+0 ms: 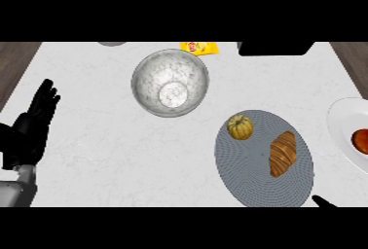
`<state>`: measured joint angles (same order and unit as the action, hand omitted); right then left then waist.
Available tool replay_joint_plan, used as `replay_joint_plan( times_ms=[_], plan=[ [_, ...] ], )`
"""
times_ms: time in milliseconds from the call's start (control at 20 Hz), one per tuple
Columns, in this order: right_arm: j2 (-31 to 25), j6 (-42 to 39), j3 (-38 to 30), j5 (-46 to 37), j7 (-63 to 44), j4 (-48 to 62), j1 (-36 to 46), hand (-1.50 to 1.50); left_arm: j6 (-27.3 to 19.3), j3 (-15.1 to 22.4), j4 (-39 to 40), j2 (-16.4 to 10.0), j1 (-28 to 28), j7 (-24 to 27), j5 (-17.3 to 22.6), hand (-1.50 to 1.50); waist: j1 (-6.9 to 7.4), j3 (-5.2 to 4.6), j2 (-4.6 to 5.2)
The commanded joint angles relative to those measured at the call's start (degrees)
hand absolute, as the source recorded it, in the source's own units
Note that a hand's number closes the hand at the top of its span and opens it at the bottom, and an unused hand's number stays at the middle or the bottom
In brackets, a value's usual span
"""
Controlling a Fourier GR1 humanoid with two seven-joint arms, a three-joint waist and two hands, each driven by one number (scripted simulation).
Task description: Pick the croissant from the placemat and place it in the bowl
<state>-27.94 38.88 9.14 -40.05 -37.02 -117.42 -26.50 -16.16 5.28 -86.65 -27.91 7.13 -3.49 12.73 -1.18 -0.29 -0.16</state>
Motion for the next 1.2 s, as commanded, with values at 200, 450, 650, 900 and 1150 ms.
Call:
replay_joint_plan(
  times_ms=[200,450,650,900,1150],
  plan=[
    [-6.67,-24.11,-6.45,-0.09,-21.40,-12.03,10.47,-1.50,1.25,0.02,3.00,1.88,4.03,-0.04,-1.71,0.00,1.28,0.17,0.39],
    [-11.10,-36.47,-5.56,9.88,-26.12,-6.45,16.22,-1.50,1.05,0.48,1.56,2.44,2.53,-0.91,-1.90,0.00,2.39,0.17,0.52],
    [-10.59,-42.17,-4.59,16.27,-27.99,1.47,23.69,-1.50,2.55,0.22,1.45,2.44,3.52,-0.86,-1.62,0.00,2.52,0.21,0.57],
    [-9.34,-47.44,-5.53,24.15,-27.35,10.31,31.22,-1.50,1.79,-0.54,-2.24,2.32,1.15,-2.74,-2.21,0.00,2.54,0.28,0.30],
    [-7.51,-51.53,-1.47,26.96,-28.97,16.12,33.40,-1.50,2.65,-0.76,-1.89,2.58,1.25,-2.70,-2.73,0.00,2.25,0.27,0.31]
  ],
)
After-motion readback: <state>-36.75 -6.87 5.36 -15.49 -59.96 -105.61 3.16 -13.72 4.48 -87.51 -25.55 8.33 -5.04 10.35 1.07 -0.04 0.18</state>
